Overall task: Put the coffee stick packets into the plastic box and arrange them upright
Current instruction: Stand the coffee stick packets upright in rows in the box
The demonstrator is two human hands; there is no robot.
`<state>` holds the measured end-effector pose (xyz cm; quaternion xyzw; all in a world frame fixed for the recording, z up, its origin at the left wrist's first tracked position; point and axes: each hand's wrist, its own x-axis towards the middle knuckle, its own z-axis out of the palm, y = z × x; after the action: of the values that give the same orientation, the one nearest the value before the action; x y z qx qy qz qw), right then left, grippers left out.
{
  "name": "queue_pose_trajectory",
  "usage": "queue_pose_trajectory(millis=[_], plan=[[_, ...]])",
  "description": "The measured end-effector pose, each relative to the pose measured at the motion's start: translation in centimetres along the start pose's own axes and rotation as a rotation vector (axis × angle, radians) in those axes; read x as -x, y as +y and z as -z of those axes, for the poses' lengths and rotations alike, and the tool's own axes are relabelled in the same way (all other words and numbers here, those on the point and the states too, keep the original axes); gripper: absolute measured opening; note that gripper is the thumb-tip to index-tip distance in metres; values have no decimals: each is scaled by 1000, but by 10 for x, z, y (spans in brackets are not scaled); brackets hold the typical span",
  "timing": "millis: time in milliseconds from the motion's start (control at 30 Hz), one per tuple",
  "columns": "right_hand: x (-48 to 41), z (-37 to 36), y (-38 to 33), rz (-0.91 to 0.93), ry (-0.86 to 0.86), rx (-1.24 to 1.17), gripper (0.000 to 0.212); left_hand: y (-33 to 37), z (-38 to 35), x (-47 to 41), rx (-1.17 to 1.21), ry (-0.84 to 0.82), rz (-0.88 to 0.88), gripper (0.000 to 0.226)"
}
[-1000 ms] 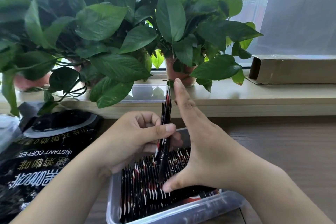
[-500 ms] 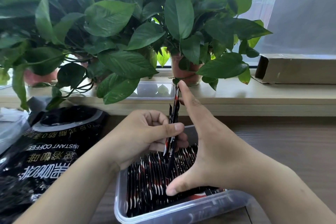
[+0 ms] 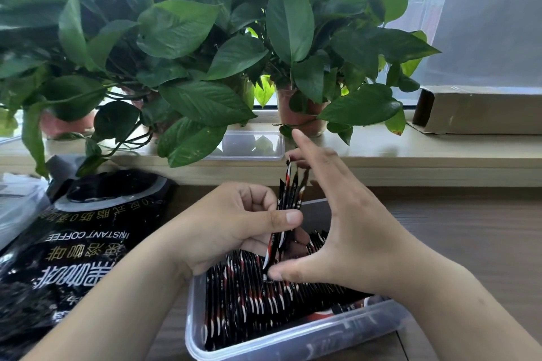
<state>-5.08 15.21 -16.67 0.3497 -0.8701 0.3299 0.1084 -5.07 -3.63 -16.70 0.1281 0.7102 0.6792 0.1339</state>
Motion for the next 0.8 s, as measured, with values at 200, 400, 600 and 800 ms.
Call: queue_pose_trajectory(millis=[200,400,600,800], plan=[[0,-7,1,-10,-68,-58,147,3,-3,2,43,-4,-4,34],[1,-11,-3,-21,-114,-63,140,0,1,-2,130,-10,15,37],[1,-13,-9,-79,-194,-136,149,2,-1,0,176,-10,14,26],[-7,-25,-1,-11,32,0,123,-3,4,-1,162,-37,-12,27]])
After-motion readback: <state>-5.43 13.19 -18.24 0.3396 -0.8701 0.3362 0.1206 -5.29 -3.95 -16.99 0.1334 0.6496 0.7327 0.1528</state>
